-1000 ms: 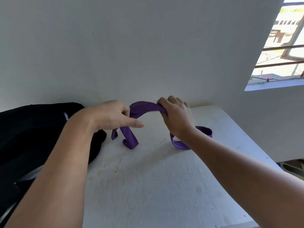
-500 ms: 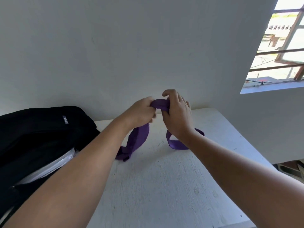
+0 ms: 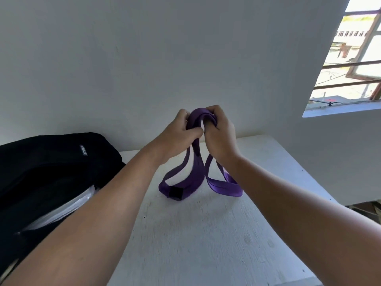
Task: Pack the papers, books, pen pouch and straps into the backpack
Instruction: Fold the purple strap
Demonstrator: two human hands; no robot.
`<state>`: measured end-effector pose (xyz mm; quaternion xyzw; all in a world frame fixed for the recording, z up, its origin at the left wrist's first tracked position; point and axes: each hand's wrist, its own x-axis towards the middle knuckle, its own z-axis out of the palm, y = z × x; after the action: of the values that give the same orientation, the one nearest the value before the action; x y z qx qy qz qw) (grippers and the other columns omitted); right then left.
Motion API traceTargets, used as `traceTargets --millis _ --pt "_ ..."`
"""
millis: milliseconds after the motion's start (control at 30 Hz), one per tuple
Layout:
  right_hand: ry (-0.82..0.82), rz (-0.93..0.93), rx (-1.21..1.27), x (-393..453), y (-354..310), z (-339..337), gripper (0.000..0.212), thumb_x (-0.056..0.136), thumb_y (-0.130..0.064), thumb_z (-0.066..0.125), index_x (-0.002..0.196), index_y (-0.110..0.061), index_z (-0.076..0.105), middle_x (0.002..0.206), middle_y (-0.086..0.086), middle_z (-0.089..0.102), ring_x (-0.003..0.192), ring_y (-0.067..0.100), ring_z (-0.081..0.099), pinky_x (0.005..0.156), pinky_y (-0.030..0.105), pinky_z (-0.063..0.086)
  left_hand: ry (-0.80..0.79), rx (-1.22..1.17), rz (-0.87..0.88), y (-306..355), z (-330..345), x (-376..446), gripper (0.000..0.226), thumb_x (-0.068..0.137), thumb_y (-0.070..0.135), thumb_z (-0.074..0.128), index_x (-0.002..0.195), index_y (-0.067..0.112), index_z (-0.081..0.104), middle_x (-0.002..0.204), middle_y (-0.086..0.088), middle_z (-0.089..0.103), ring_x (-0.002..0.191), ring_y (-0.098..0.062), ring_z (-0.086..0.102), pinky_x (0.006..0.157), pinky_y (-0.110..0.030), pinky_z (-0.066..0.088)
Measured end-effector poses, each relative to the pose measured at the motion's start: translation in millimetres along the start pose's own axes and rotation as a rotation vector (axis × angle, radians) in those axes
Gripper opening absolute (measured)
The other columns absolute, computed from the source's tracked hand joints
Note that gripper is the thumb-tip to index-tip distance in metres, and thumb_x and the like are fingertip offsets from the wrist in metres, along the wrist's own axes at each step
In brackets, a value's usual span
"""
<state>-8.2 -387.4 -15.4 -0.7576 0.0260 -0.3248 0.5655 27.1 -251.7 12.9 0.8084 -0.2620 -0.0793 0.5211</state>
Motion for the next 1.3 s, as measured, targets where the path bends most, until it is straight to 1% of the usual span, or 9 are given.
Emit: traceTargets --millis 200,367,567,700,833,900,1000,1167,1300 --pt "-0.095 0.082 0.022 0.2 5.1 -1.4 0.026 0.094 -0.002 0.052 0.113 -0.018 0.058 0.081 0.005 0.068 0.068 0.012 0.063 0.060 0.023 0.046 0.331 -0.146 0.116 -6.3 5.8 3.3 0.018 0.084 0.024 0.064 0.087 0.017 0.047 0.076 0.002 0.048 0.069 -0.016 0.047 0.068 -0.037 0.045" --pt "-0.266 0.138 -0.185 -7.0 19.6 -3.2 0.012 0.098 -0.014 0.055 0.100 -0.012 0.066 0.069 -0.003 0.056 0.061 0.015 0.050 0.059 0.029 0.042 0.488 -0.500 0.031 -14.5 -5.3 11.6 0.011 0.090 0.018 0.057 0.089 0.017 0.046 0.066 0.003 0.044 0.055 -0.014 0.040 0.063 -0.036 0.042" --pt "-0.122 0.152 0.008 1.4 12.7 0.9 0.009 0.098 -0.014 0.057 0.094 -0.012 0.064 0.065 -0.011 0.051 0.064 0.013 0.047 0.067 0.038 0.044 0.382 -0.760 0.020 -19.6 7.1 11.1 0.004 0.094 0.014 0.042 0.097 0.016 0.041 0.070 0.002 0.044 0.058 -0.015 0.041 0.063 -0.033 0.045" --pt "-0.049 0.151 0.118 8.7 5.4 3.2 0.010 0.096 -0.008 0.058 0.092 -0.017 0.061 0.057 -0.019 0.049 0.058 0.010 0.044 0.065 0.037 0.041 0.665 -0.576 0.162 -10.5 1.5 16.1 0.006 0.091 0.016 0.046 0.097 0.018 0.047 0.081 0.003 0.048 0.063 -0.013 0.042 0.064 -0.030 0.046" --pt "-0.017 0.167 0.247 14.8 -8.1 6.0 0.010 0.097 -0.011 0.052 0.089 -0.007 0.056 0.060 -0.014 0.044 0.058 0.009 0.041 0.059 0.028 0.042 0.386 -0.178 0.118 -12.8 8.4 15.1 0.018 0.091 0.022 0.060 0.108 0.020 0.054 0.082 0.001 0.048 0.065 -0.012 0.046 0.065 -0.032 0.043" --pt "-0.014 0.176 0.242 14.8 -6.8 7.6 0.009 0.096 -0.011 0.051 0.088 -0.013 0.053 0.066 -0.008 0.044 0.063 0.013 0.041 0.063 0.030 0.044 0.291 -0.329 0.029 -19.1 17.5 14.6 0.010 0.091 0.025 0.057 0.099 0.019 0.058 0.074 0.002 0.044 0.058 -0.013 0.041 0.063 -0.035 0.038" --pt "-0.145 0.162 0.072 2.3 9.4 5.5 0.005 0.094 -0.015 0.057 0.094 -0.010 0.056 0.079 -0.001 0.051 0.072 0.016 0.048 0.072 0.039 0.045 0.420 -0.603 -0.043 -18.7 19.7 19.3 0.012 0.094 0.019 0.045 0.085 0.017 0.052 0.062 0.008 0.039 0.049 -0.010 0.032 0.056 -0.032 0.029" --pt "-0.429 0.377 0.366 -8.2 16.8 -4.7 0.068 0.087 -0.071 0.057 0.120 -0.012 0.062 0.103 0.005 0.066 0.097 0.020 0.064 0.095 0.039 0.052 0.441 -0.504 0.047 -6.7 11.2 21.7 0.021 0.091 0.007 0.036 0.077 0.021 0.044 0.062 0.009 0.040 0.050 -0.010 0.032 0.052 -0.030 0.029" --pt "-0.435 0.393 0.470 9.2 -4.4 -10.5 0.042 0.106 -0.051 0.047 0.107 -0.014 0.068 0.092 0.006 0.068 0.083 0.021 0.063 0.080 0.032 0.053 0.375 -0.445 0.088 -0.1 9.3 26.1 0.022 0.091 0.008 0.039 0.076 0.022 0.046 0.062 0.007 0.042 0.055 -0.015 0.035 0.058 -0.037 0.033"
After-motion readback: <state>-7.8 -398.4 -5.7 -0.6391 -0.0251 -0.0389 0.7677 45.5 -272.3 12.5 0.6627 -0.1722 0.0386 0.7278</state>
